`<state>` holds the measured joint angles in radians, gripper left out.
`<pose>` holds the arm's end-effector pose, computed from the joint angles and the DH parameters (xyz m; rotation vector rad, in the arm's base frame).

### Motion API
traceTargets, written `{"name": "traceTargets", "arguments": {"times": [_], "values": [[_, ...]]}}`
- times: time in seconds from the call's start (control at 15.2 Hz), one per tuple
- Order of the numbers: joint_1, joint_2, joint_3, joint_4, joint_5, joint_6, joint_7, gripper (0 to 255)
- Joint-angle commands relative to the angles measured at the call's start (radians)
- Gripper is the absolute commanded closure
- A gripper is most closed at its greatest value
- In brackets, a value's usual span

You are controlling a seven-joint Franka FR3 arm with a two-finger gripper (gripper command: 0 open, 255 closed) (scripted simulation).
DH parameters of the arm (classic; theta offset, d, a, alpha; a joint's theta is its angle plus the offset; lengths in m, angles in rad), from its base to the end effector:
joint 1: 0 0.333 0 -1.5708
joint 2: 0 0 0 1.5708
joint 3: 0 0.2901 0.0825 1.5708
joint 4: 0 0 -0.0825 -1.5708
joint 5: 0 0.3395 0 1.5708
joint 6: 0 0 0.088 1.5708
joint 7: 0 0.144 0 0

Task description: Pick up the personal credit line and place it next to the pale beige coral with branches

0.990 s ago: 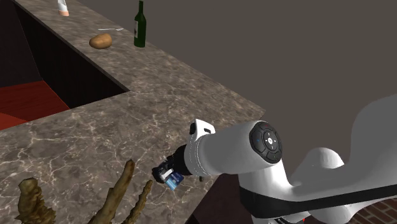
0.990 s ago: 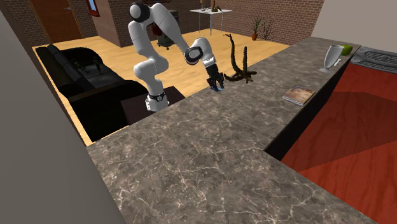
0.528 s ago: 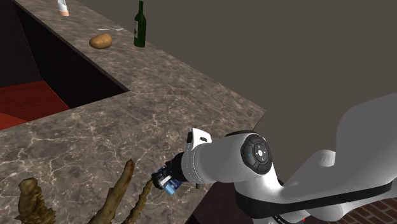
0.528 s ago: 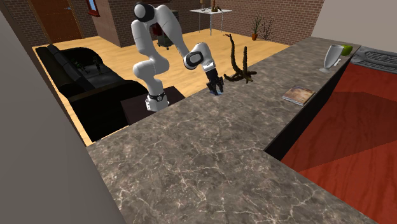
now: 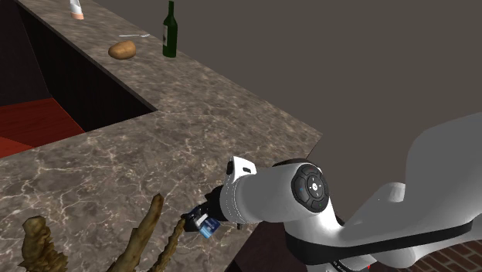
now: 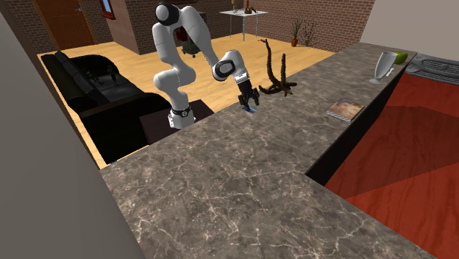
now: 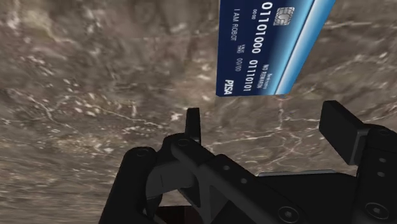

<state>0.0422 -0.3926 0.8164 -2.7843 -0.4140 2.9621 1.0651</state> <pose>0.2634 0.3093 0.3099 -2.9383 -0.3142 -0.8834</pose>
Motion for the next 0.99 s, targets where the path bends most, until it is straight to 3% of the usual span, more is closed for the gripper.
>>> {"name": "traceTargets", "arguments": {"times": [0.0,0.2,0.33,0.46,0.92], "values": [[0.000,0.000,0.000,0.000,0.000,0.000,0.000,0],[0.000,0.000,0.000,0.000,0.000,0.000,0.000,0],[0.179,-0.072,-0.136,-0.023,0.093,-0.080,-0.072,0],[0.293,-0.143,-0.215,-0.035,0.159,-0.157,-0.120,0],[0.293,-0.144,-0.215,-0.035,0.160,-0.157,-0.121,0]]}}
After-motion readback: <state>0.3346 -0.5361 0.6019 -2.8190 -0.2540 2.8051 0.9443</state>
